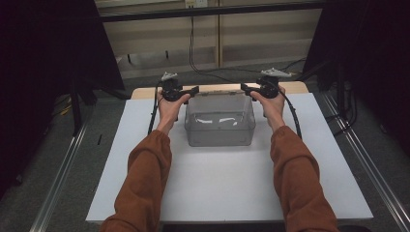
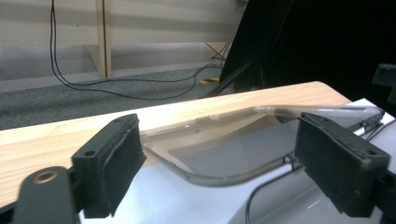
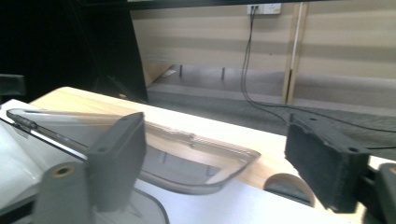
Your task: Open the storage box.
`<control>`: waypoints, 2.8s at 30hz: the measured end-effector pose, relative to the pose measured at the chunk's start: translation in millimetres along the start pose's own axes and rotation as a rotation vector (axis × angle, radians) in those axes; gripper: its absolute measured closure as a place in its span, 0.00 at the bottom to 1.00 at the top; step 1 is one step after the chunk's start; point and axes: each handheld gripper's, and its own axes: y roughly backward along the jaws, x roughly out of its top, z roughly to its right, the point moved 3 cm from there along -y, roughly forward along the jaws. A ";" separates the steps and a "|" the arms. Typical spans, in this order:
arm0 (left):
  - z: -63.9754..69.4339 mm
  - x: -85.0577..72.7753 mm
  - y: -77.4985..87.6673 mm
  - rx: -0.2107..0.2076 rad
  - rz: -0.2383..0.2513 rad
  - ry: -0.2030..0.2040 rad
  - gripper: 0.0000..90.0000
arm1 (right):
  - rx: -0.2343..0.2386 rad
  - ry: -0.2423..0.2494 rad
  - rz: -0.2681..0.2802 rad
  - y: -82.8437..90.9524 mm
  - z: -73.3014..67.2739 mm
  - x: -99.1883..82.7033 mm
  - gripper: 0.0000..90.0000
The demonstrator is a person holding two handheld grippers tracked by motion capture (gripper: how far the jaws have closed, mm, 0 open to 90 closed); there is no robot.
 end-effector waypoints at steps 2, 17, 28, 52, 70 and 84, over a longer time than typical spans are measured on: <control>1.0 -3.0 1.1 -0.004 -0.013 -0.024 0.12 | -0.001 0.015 0.007 2.4 -1.0 -0.1 0.17; 14.1 -9.0 28.1 -0.013 0.064 -0.105 0.04 | 0.006 0.076 0.031 19.8 -18.3 -2.2 0.03; 20.5 -17.6 51.7 -0.013 0.123 -0.115 0.05 | 0.003 0.097 0.064 40.5 -28.9 -9.0 0.03; 29.4 -34.1 114.1 0.029 0.235 -0.179 0.06 | -0.006 0.117 0.115 82.7 -45.4 -23.4 0.00; 36.9 -57.0 139.6 0.047 0.230 -0.173 0.03 | -0.070 0.131 0.172 119.7 -43.0 -39.9 0.00; 44.2 -74.4 161.5 0.035 0.259 -0.181 0.04 | -0.076 0.145 0.198 140.8 -50.8 -50.4 0.00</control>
